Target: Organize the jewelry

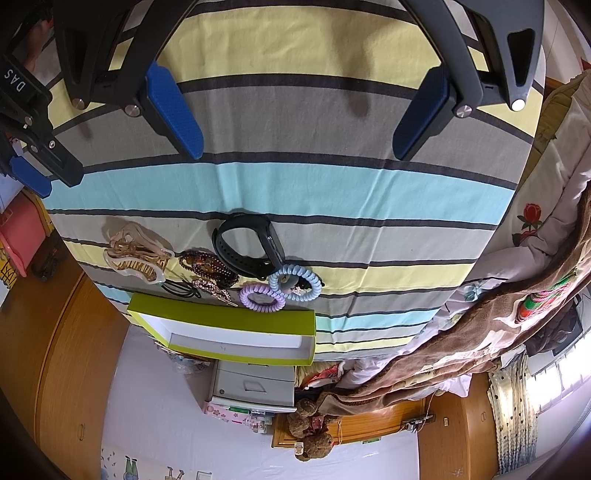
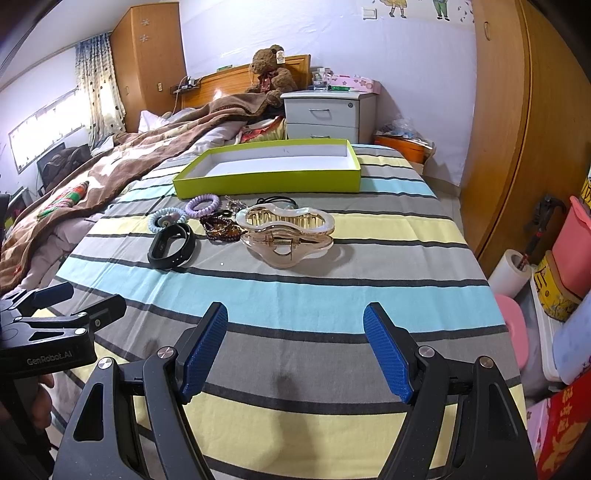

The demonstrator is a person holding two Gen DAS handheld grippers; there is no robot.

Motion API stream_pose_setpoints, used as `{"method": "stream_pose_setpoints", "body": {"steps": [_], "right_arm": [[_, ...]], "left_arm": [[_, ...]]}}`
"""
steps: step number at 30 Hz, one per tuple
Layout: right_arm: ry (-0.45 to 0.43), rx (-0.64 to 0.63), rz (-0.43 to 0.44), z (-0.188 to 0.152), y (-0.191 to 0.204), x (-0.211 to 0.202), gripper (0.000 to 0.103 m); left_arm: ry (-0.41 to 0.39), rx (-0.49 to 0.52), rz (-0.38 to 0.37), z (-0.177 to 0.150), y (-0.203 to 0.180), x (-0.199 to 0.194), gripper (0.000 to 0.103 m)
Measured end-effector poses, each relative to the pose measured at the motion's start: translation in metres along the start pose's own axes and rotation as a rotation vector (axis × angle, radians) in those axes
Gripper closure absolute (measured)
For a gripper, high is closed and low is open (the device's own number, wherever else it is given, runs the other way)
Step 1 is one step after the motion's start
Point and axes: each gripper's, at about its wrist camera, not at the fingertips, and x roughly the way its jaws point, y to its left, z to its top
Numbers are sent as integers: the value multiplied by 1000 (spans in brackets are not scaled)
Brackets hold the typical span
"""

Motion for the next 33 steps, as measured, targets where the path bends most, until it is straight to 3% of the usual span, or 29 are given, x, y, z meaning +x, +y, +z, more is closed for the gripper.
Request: {"method": "stream_pose_setpoints", "body": {"steps": [17, 23, 28, 33], "right_arm": [[1, -1, -2, 3, -1, 0, 27], [-3, -46, 6, 16, -5, 4, 27], [-6, -144, 93, 35, -5, 16, 27], [49, -258, 202, 54, 0, 37, 27]], "left_arm": [[-1, 0, 1, 2, -1, -2, 0], [11, 8, -43, 8, 0, -1, 0], [34, 17, -75, 18, 3, 6, 0], [54, 10, -100, 25, 8, 12, 0]]}}
